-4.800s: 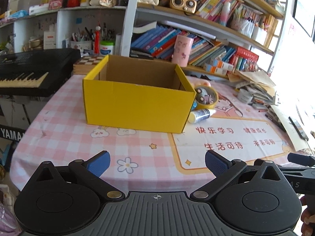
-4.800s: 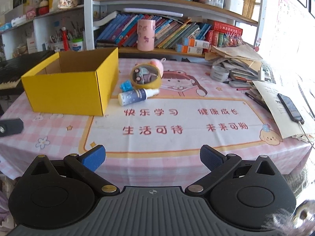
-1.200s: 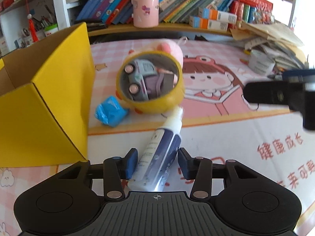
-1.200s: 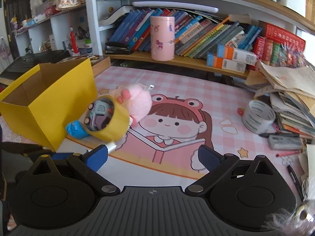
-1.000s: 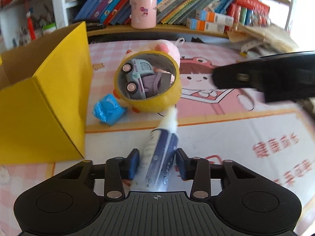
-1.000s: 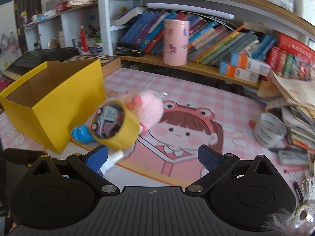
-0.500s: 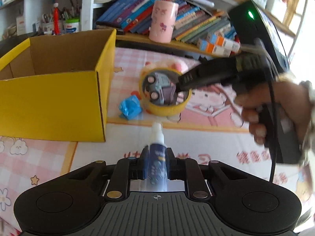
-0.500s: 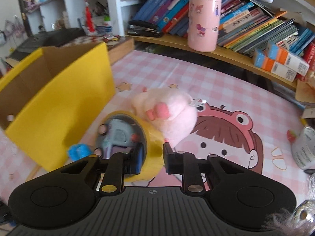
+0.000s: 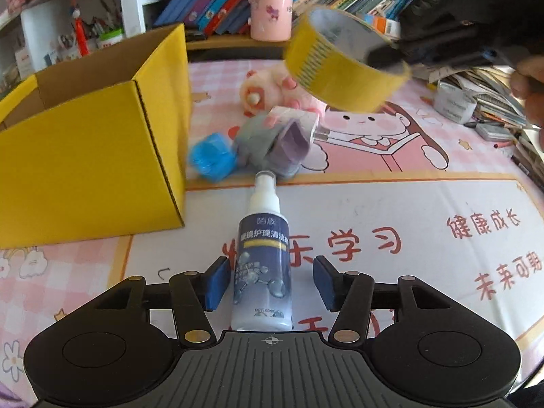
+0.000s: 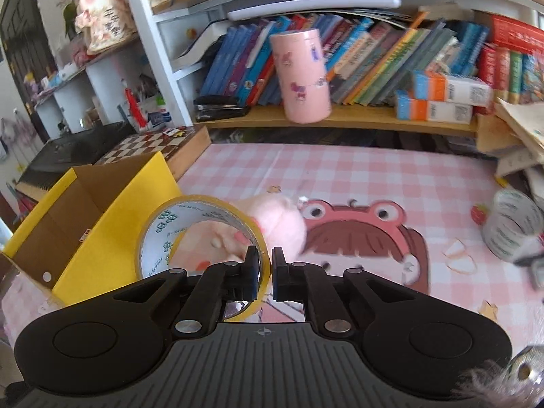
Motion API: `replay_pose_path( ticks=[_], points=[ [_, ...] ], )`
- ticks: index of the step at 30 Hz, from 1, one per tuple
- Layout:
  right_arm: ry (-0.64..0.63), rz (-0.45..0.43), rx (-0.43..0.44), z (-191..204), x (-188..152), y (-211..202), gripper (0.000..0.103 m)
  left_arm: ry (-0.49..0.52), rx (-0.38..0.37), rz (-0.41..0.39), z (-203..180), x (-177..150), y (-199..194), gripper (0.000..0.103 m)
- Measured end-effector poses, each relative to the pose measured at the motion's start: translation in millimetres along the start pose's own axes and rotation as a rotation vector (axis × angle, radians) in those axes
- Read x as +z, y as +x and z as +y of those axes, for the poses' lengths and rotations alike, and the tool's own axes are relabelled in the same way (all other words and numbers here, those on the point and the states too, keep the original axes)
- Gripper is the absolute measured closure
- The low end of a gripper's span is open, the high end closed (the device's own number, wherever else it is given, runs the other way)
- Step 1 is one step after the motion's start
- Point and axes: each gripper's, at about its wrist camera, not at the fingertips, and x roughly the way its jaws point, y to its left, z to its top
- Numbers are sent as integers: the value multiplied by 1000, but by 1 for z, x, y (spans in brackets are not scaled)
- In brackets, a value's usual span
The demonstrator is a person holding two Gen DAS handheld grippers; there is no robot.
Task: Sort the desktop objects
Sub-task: 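Close the left tool on the spray bottle while the right tool grasps the tape roll, then lift and carry the spray bottle and tape roll over the yellow box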
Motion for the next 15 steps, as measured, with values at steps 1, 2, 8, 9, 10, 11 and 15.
replay_pose_path(
  ticks=[1, 2, 8, 9, 10, 11, 15],
  points=[
    [10, 6, -5, -3, -4, -5, 96, 11, 4, -4, -1, 0, 0, 49],
    [20, 15, -12, -8, -8, -10, 96, 22, 8, -10, -2, -2, 0, 52],
    [46, 100, -67, -25, -45, -23, 96, 20, -3, -32, 0, -1, -1, 71],
    [53, 122, -74, -27, -52, -24, 96, 11, -7, -31, 1, -2, -2, 71],
    [60, 141, -78, -29, -58, -25, 96, -5, -15, -36, 2, -2, -5, 71],
    [63, 156, -79, -29, -64, -26, 96, -22, -24, -43, 4, -2, -9, 71],
    [65, 181, -87, -31, -80, -34, 96, -66, -51, -87, 5, 2, -31, 71]
  ],
)
